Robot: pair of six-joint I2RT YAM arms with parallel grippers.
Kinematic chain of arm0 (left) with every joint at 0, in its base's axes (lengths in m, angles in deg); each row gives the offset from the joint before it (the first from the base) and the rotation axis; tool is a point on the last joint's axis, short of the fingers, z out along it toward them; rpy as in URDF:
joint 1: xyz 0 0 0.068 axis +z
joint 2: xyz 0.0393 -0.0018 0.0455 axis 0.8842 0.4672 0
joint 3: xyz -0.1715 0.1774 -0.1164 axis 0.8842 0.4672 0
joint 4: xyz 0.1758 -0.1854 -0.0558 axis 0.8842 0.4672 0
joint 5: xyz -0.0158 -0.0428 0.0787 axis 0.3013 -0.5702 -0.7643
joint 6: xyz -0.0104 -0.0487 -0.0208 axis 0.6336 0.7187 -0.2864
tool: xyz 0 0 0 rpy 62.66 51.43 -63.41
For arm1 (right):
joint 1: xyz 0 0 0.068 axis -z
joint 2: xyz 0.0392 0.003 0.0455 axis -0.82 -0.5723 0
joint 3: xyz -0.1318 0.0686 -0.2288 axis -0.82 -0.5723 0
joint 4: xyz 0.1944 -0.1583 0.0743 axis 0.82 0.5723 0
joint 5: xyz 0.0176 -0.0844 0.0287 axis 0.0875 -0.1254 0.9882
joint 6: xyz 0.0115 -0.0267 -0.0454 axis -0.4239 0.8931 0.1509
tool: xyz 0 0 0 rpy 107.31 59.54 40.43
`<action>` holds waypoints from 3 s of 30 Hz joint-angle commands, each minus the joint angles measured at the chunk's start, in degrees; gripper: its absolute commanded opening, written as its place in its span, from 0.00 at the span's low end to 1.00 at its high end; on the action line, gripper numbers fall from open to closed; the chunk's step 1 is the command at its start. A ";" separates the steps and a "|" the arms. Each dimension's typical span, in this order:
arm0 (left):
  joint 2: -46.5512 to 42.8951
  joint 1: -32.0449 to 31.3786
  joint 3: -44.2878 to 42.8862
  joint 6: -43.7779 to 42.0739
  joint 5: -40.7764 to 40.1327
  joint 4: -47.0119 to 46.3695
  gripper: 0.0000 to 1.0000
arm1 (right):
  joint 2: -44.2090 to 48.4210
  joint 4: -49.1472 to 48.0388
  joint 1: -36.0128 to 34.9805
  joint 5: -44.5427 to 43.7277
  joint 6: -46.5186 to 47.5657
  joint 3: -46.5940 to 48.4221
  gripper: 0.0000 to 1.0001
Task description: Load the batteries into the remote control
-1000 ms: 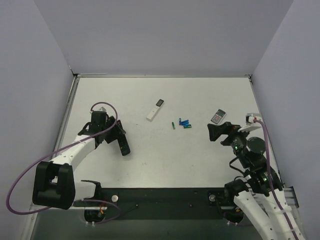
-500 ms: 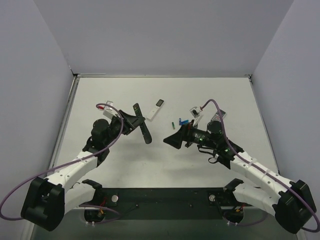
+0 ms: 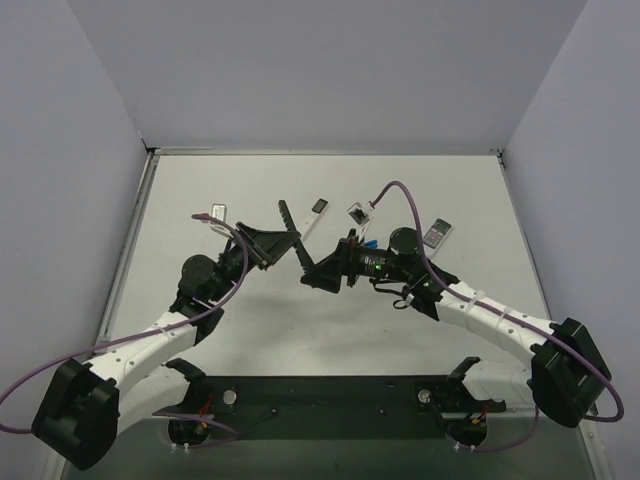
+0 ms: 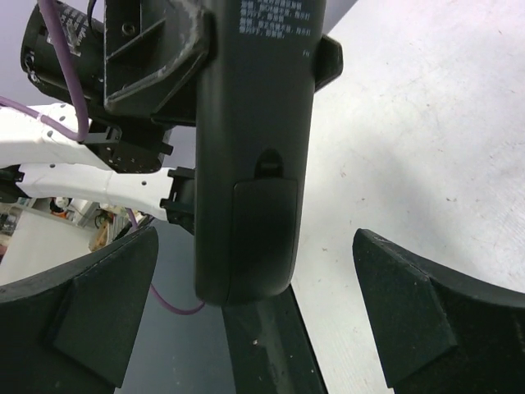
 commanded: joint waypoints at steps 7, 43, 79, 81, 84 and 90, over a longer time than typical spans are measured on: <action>0.05 -3.24 0.11 2.57 -2.48 -12.18 0.05 | -5.05 -11.20 -2.27 8.46 -2.71 5.74 0.92; -4.52 -11.59 -10.79 -15.71 -16.43 28.77 0.92 | 1.89 40.65 -20.02 -45.93 37.54 14.97 0.00; -1.62 -4.57 -10.26 -17.29 -4.10 35.80 0.00 | 17.97 33.63 -24.42 -37.16 58.18 5.49 0.86; -1.18 -3.25 -11.31 -18.17 -1.26 36.68 0.00 | 19.20 33.80 -24.42 -36.71 61.52 4.08 0.87; -1.18 -3.16 -11.67 -19.58 1.73 36.33 0.00 | 19.64 34.24 -24.42 -35.22 63.81 4.16 0.87; -1.97 -3.42 -9.57 -20.99 4.47 30.01 0.00 | 13.78 34.14 -24.07 -40.39 54.53 9.33 0.82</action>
